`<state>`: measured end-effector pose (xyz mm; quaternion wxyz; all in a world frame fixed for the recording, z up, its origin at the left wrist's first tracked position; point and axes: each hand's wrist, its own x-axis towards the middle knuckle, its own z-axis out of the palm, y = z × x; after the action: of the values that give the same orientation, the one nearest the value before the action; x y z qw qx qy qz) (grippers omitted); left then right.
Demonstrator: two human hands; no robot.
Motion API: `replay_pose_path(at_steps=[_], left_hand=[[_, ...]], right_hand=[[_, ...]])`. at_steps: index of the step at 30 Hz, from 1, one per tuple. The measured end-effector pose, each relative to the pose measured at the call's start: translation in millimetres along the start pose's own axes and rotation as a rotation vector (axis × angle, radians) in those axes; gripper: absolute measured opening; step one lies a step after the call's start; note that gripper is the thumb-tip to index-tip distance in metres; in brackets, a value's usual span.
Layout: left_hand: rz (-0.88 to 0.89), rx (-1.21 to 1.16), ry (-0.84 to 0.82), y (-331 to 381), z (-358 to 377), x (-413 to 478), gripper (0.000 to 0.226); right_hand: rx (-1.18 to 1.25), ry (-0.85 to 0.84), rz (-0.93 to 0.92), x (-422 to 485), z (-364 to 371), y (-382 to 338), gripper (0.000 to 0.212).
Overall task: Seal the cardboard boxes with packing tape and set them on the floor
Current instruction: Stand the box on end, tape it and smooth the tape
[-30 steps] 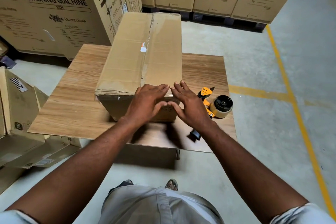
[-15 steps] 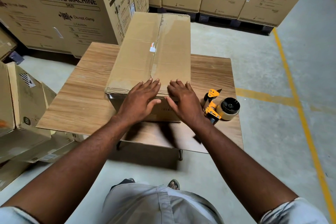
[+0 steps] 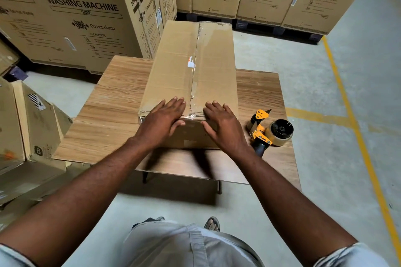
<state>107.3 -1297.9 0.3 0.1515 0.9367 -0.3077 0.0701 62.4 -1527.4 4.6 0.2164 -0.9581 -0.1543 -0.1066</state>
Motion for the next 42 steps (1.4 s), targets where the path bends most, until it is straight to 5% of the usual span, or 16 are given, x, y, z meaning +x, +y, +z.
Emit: replay_pose_path(at_steps=[4,11,16,21,27,32,37,42], left_hand=[[0.058,0.015,-0.029,-5,0,-5,0.075],[0.088,-0.074,-0.010,-16,-8,-3,0.055],[0.107,-0.085,-0.060,-36,-11,-16,0.075],[0.070,-0.171,-0.048,-48,-21,-18,0.054],[0.131,-0.140,-0.053,-61,-15,-27,0.078],[0.106,-0.224,0.017,-64,-17,-24,0.053],[0.139,-0.210,-0.033,-75,-17,-33,0.074],[0.045,-0.332,-0.058,-84,-25,-38,0.066]], right_hand=[[-0.005,0.001,0.072,-7,5,-8,0.057],[0.075,-0.005,0.076,17,12,-35,0.048],[-0.004,-0.004,0.077,6,17,-38,0.058],[0.101,0.026,0.135,25,23,-61,0.052],[0.009,0.004,0.119,21,32,-68,0.054],[0.099,0.024,0.173,37,35,-82,0.057],[-0.038,-0.010,0.084,36,45,-86,0.052],[0.049,0.004,0.116,38,45,-95,0.047]])
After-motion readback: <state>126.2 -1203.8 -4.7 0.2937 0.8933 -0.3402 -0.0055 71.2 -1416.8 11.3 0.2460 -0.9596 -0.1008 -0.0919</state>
